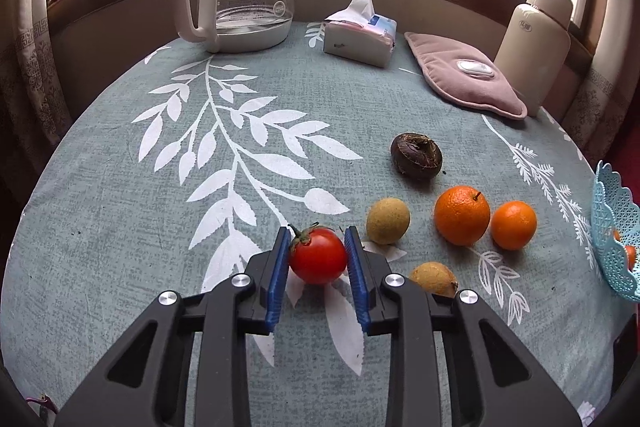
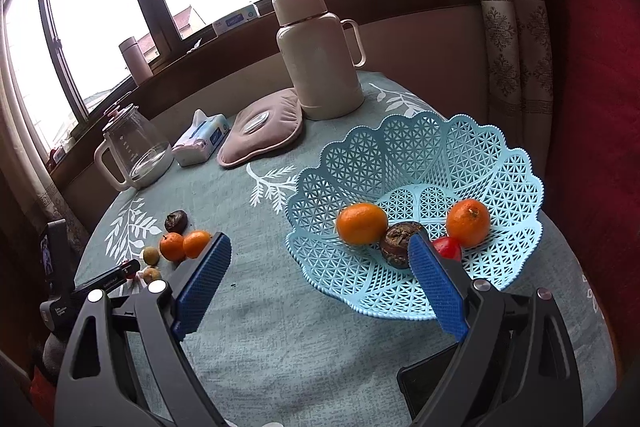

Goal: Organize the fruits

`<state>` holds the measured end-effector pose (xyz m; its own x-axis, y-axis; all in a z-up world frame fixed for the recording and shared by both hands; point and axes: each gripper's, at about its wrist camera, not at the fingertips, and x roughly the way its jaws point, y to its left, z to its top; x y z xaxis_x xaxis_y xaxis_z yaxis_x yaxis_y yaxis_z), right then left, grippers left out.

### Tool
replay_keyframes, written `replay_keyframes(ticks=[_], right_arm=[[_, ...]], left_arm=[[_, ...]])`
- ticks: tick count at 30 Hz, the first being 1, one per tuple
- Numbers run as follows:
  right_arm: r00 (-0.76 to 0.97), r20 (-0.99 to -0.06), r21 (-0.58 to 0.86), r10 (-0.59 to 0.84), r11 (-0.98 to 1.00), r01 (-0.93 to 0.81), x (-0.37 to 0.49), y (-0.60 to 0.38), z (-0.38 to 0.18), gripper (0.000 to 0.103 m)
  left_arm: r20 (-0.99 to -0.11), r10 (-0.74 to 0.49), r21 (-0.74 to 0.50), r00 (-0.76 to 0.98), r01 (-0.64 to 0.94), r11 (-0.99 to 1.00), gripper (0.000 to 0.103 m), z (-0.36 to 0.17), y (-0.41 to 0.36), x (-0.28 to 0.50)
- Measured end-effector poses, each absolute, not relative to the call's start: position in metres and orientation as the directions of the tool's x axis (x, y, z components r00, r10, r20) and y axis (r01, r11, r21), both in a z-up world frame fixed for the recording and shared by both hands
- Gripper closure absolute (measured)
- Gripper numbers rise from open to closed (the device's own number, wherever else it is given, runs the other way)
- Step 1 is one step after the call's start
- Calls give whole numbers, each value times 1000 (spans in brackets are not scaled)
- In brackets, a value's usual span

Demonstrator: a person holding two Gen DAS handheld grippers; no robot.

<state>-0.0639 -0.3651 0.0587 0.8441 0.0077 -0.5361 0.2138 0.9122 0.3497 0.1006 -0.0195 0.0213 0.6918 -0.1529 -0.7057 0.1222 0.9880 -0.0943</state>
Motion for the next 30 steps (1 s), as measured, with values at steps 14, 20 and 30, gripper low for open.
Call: replay_keyframes(ticks=[14,20,30], right_arm=[[814,-572,297,105,951,86,-38,-291,50,11],[773,-596,256,219,964,-76,-7,-222,49,11],[676,-686,190,270,963,-191,50,-149,18,20]], left_arm=[[-612,-174,-157,772,98,983,75,66,11,73],[-574,-186,-179,797,99,979,75,86,24,62],[-536,-194,-192,822,105,976,75,105,34,52]])
